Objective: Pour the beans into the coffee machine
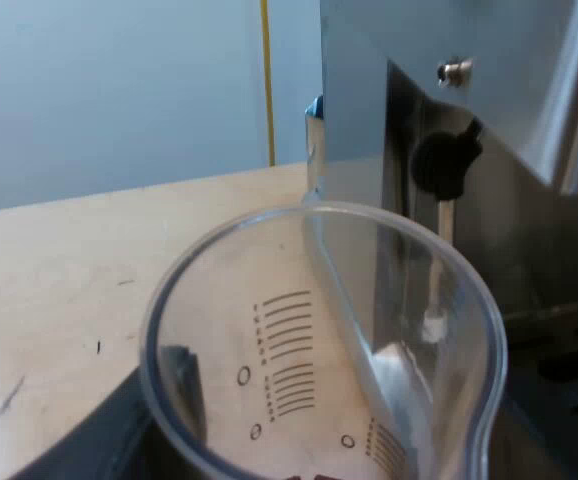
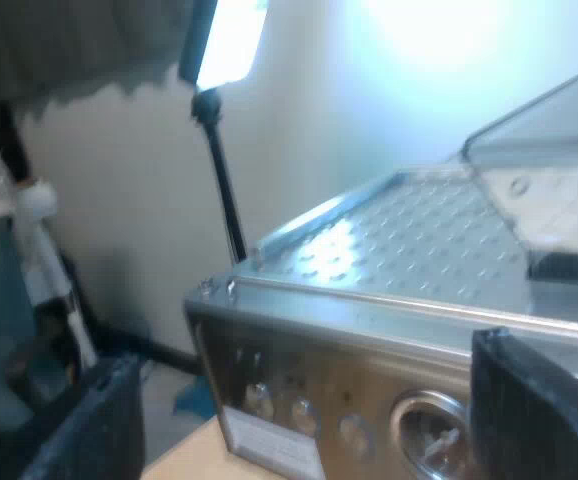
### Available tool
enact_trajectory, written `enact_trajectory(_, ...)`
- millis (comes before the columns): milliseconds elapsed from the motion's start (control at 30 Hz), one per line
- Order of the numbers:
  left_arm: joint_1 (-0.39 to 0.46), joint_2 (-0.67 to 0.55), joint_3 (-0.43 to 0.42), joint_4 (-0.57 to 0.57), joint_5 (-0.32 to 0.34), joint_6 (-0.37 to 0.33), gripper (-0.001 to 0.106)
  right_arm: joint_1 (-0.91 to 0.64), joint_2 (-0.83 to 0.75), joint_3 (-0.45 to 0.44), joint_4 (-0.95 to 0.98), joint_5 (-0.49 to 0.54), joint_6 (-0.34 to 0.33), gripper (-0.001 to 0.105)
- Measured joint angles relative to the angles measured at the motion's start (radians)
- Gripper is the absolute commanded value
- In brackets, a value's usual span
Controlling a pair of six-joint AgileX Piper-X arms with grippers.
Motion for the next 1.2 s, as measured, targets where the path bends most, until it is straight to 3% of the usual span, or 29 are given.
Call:
enact_trajectory(233,0.0,-0.011,-0.135,0.186,-0.01,0.013,0.027,0.0,-0.002,0.0,-0.111,0.005,0.0,0.069)
enact_trajectory(600,0.0,-0.011,-0.262,0.2,-0.013,0.017,0.027,0.0,-0.002,0.0,-0.152,0.044,-0.021,0.069)
enact_trajectory(667,0.0,-0.011,-0.317,0.27,-0.013,0.017,0.027,0.0,-0.002,0.0,-0.154,0.049,-0.036,0.069)
enact_trajectory(867,0.0,-0.011,-0.411,0.324,-0.013,0.11,0.027,0.0,-0.002,0.0,-0.161,0.123,-0.045,0.069)
enact_trajectory(1200,0.0,0.031,-0.518,0.344,-0.013,0.119,0.027,0.0,-0.002,0.0,-0.163,0.139,-0.06,0.069)
